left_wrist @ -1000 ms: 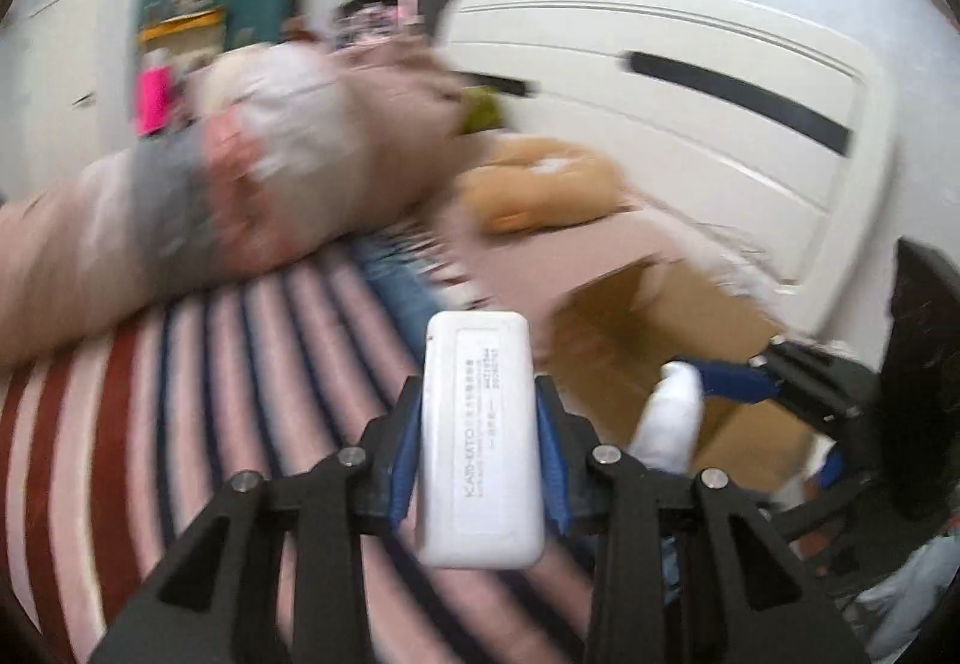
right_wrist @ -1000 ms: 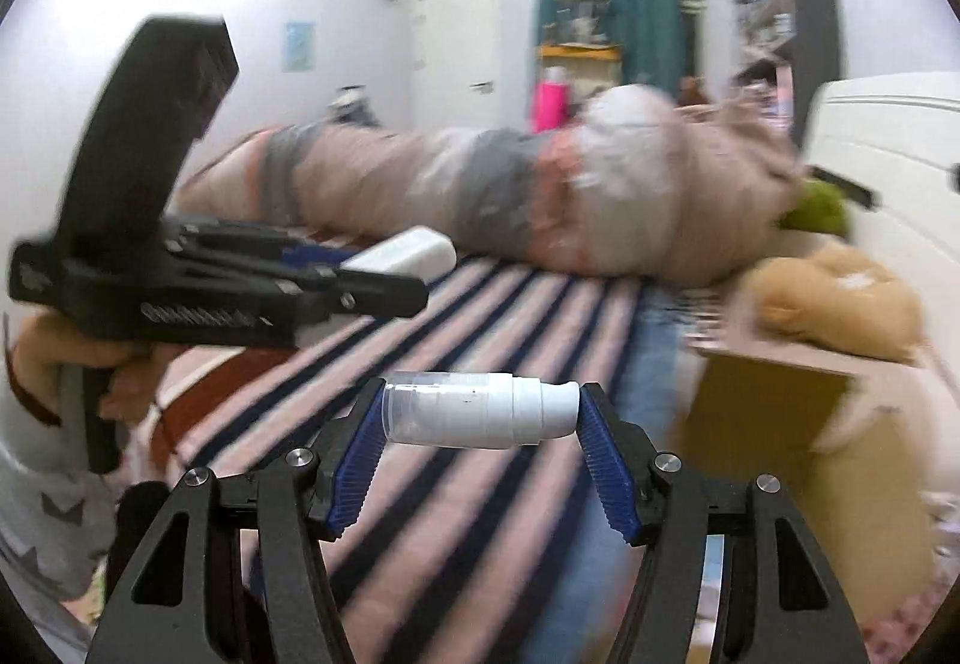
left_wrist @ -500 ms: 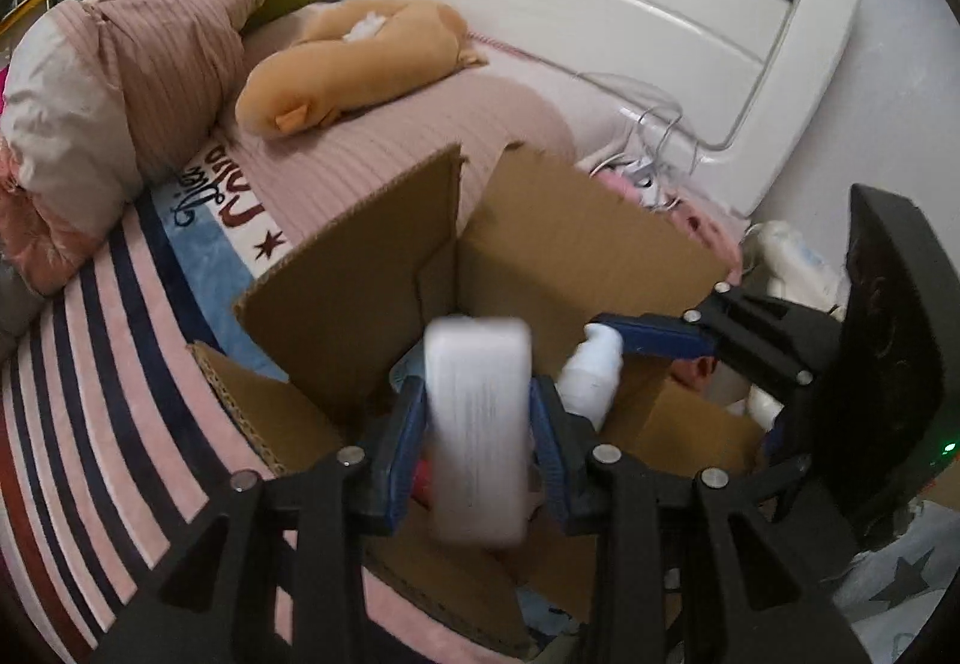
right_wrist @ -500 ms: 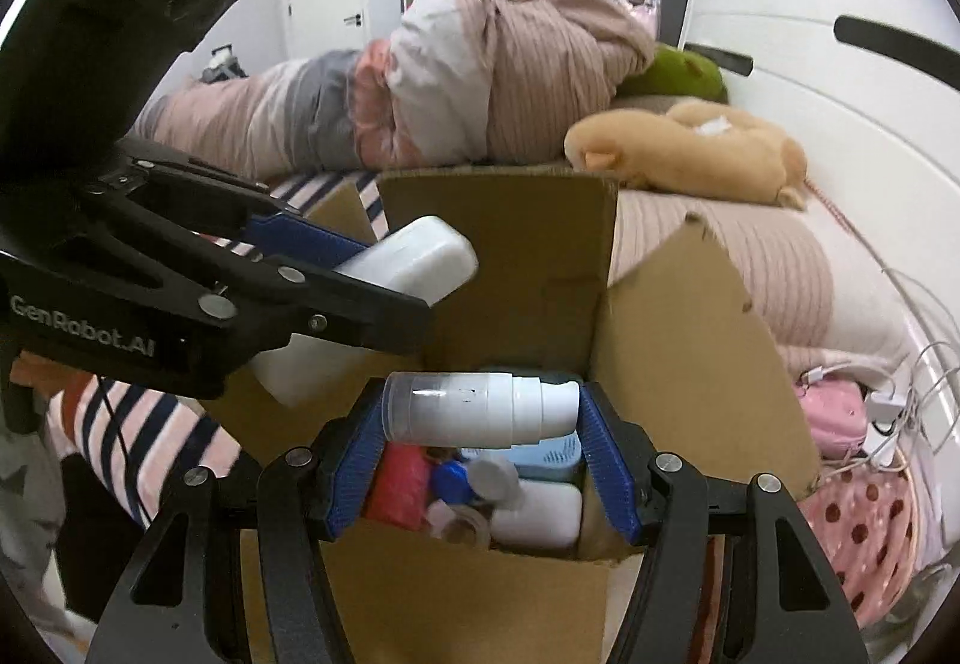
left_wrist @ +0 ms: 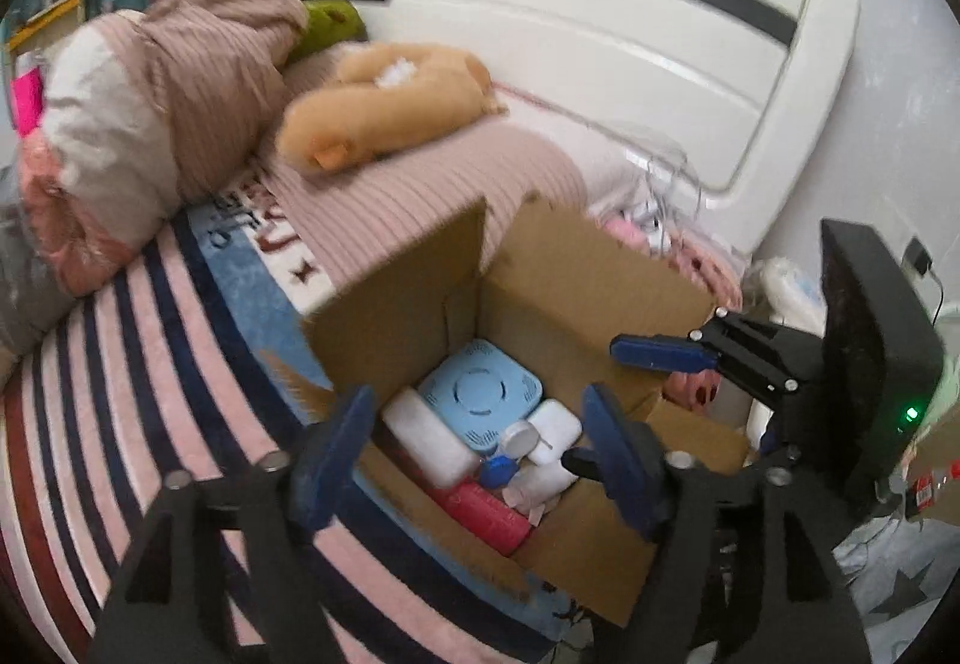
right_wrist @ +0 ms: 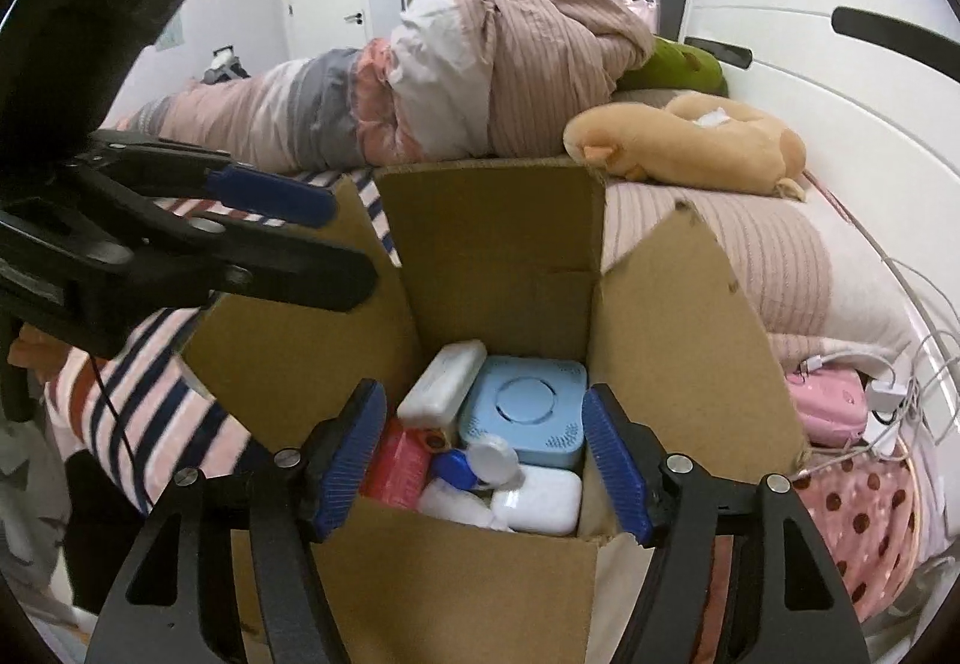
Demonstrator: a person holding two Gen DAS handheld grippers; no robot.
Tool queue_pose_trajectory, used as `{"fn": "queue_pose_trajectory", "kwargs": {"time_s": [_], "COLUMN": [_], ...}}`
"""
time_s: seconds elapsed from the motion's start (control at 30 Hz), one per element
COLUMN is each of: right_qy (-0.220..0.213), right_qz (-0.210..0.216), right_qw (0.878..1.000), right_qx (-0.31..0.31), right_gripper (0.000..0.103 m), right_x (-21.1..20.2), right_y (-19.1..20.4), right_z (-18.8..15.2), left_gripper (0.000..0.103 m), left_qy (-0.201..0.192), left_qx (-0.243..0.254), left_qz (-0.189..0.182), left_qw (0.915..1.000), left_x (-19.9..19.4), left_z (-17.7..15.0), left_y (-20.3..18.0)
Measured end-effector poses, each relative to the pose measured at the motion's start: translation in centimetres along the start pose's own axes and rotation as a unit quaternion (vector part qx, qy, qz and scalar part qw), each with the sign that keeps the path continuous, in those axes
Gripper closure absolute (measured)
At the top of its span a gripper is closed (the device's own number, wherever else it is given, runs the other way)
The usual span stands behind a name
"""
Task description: Organize rigid objects
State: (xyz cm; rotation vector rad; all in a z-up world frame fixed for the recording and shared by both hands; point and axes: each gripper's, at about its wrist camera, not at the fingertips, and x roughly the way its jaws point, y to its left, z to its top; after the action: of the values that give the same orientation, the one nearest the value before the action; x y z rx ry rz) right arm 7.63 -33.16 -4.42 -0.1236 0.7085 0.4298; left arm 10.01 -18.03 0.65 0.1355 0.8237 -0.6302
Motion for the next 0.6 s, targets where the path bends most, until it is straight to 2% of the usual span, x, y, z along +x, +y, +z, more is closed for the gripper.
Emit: {"fn": "queue_pose_trajectory", "kwargs": {"time_s": [0.07,0.13,0.17,0.2,0.23,0.3,0.4,0.5,0.6], "right_qy": [-0.010,-0.025,-0.035,-0.043,-0.051,-0.074,-0.109,-0.147,-0.163], "right_qz": [0.010,0.023,0.031,0.038,0.046,0.066,0.093,0.120,0.129], "right_qw": [1.000,0.999,0.999,0.998,0.997,0.994,0.988,0.980,0.977], "right_qx": [-0.003,-0.012,-0.017,-0.023,-0.029,-0.042,-0.057,-0.057,-0.050], "right_gripper": [0.027,0.019,0.018,0.014,0.008,0.003,0.000,0.000,0.000], "right_x": [-0.7,-1.7,-2.2,-2.7,-3.1,-4.1,-5.2,-5.9,-5.8], "right_y": [0.2,0.6,0.9,1.1,1.3,1.9,2.5,2.7,2.7], "right_z": [0.7,1.6,2.2,2.6,3.0,3.8,4.6,5.1,5.1], "left_gripper": [0.016,0.015,0.010,0.000,0.000,0.000,0.000,0.000,0.000], "left_qy": [-0.029,-0.053,-0.064,-0.077,-0.098,-0.118,-0.152,-0.174,-0.180], "left_qx": [-0.011,-0.022,-0.029,-0.038,-0.050,-0.063,-0.102,-0.144,-0.161], "left_qz": [0.019,0.035,0.043,0.054,0.074,0.104,0.165,0.204,0.239], "left_qw": [0.9993,0.9978,0.9966,0.9949,0.9912,0.9855,0.9692,0.9524,0.9405], "left_x": [-2.2,-4.2,-5.1,-6.1,-7.5,-8.9,-11.1,-12.5,-12.9], "left_z": [-0.3,-0.7,-1.0,-1.3,-1.9,-2.6,-4.3,-6.0,-7.2], "left_y": [0.3,0.5,0.8,1.0,1.2,1.6,2.7,4.0,4.7]}}
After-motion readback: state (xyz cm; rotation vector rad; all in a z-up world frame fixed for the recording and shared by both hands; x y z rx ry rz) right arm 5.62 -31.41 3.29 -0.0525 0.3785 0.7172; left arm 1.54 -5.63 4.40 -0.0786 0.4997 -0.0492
